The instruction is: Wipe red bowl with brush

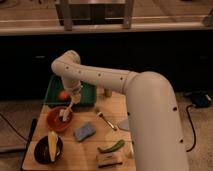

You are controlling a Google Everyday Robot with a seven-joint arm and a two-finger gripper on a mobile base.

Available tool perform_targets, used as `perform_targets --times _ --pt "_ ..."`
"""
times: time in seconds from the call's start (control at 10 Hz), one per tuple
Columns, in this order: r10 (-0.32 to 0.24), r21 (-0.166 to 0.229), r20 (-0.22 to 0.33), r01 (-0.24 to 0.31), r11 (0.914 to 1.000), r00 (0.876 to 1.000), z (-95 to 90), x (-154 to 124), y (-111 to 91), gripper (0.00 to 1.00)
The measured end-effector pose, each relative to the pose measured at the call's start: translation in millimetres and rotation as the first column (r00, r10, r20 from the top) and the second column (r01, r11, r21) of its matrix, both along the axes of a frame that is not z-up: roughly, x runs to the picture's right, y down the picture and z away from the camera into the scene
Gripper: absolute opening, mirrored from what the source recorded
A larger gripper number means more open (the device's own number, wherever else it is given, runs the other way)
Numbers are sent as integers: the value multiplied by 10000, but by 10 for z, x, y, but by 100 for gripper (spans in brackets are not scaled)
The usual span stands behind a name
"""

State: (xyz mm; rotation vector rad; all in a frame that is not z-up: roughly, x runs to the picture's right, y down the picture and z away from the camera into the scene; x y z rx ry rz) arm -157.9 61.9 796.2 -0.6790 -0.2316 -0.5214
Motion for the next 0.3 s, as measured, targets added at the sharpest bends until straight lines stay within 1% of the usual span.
perform_targets --times 0.3 --pt "137 27 -183 -137 9999 9997 65 63 -76 0"
